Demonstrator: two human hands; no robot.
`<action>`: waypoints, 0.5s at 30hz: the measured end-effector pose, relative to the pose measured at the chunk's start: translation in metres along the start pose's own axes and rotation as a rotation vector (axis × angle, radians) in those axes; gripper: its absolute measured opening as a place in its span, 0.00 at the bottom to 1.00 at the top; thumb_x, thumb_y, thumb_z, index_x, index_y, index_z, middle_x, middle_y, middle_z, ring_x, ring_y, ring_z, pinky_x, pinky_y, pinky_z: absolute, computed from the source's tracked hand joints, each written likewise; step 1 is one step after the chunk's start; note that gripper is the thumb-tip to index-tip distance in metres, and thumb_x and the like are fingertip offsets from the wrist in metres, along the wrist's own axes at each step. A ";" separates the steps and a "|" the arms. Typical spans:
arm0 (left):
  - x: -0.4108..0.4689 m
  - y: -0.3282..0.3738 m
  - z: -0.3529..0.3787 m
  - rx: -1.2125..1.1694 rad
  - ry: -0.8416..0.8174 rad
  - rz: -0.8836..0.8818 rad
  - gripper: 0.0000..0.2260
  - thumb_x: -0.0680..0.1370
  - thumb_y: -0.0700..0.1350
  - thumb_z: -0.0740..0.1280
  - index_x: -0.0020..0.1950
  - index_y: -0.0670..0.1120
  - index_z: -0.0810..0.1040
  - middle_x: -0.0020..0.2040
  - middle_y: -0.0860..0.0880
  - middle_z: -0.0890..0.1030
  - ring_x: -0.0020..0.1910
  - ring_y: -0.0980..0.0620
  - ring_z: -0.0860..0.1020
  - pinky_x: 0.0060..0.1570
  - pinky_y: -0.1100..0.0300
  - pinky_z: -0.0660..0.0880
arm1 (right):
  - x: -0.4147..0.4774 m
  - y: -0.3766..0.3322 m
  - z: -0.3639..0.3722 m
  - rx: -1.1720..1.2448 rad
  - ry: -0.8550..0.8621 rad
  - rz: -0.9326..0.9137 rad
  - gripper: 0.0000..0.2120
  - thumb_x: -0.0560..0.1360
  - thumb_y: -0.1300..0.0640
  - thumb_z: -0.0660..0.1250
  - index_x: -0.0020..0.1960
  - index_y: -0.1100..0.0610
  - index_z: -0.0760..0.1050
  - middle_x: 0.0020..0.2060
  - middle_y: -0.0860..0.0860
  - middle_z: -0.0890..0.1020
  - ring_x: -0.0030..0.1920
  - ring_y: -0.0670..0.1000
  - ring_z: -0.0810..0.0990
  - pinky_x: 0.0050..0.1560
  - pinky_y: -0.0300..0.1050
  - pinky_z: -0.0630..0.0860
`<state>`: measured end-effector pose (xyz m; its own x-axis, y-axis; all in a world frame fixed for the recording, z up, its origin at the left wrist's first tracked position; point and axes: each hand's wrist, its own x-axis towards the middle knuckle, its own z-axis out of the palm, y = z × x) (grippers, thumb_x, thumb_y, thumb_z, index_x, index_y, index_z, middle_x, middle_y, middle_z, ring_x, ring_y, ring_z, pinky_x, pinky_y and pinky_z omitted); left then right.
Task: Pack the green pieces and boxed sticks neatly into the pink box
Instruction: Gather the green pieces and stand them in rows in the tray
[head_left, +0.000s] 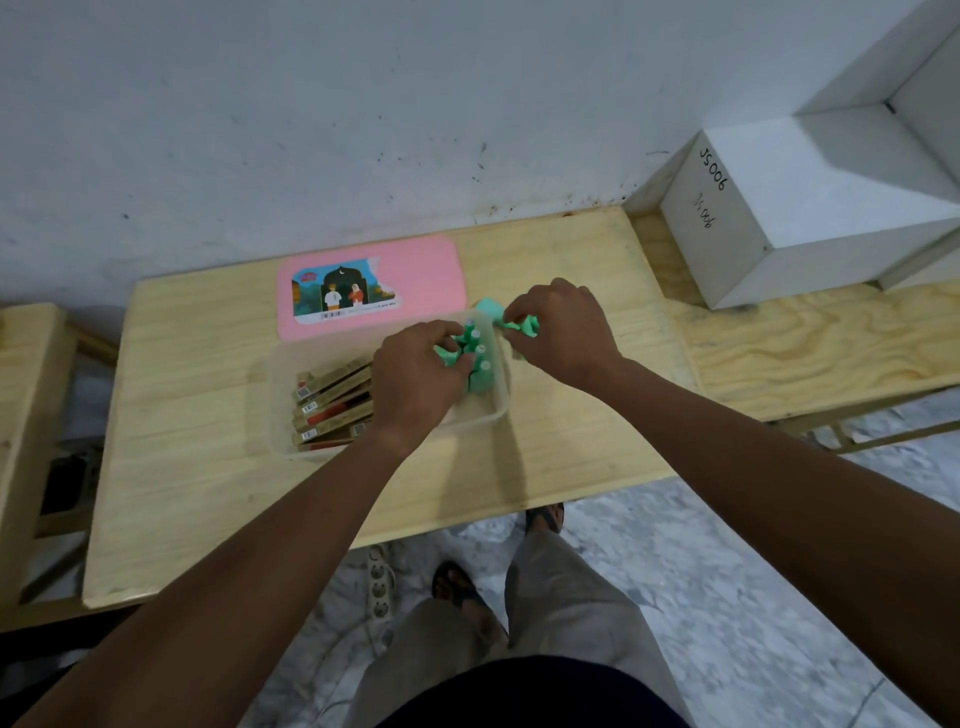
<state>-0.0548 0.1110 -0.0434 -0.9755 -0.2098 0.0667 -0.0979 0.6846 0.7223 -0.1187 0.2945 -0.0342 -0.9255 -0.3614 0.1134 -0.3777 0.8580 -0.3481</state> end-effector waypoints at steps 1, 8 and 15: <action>0.006 0.006 0.001 0.033 0.009 0.020 0.12 0.69 0.51 0.74 0.52 0.54 0.84 0.43 0.57 0.84 0.37 0.56 0.81 0.46 0.55 0.79 | 0.003 0.008 -0.003 0.005 -0.005 0.043 0.08 0.73 0.48 0.70 0.50 0.48 0.83 0.44 0.47 0.85 0.48 0.54 0.78 0.48 0.50 0.72; 0.067 0.048 0.036 0.229 -0.199 0.109 0.08 0.71 0.47 0.71 0.49 0.51 0.86 0.49 0.50 0.85 0.50 0.47 0.79 0.52 0.53 0.76 | 0.027 0.059 -0.009 -0.007 -0.140 0.191 0.06 0.72 0.49 0.70 0.49 0.47 0.83 0.43 0.45 0.85 0.49 0.52 0.78 0.47 0.48 0.74; 0.120 0.060 0.076 0.568 -0.538 0.069 0.09 0.69 0.38 0.69 0.43 0.49 0.86 0.42 0.48 0.85 0.48 0.45 0.81 0.50 0.53 0.77 | 0.056 0.091 0.005 0.058 -0.329 0.224 0.11 0.71 0.47 0.73 0.51 0.50 0.83 0.44 0.47 0.86 0.48 0.52 0.82 0.44 0.43 0.75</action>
<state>-0.1927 0.1803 -0.0446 -0.9301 0.1135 -0.3493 0.0219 0.9664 0.2559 -0.2051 0.3504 -0.0636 -0.9226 -0.2738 -0.2717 -0.1571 0.9100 -0.3836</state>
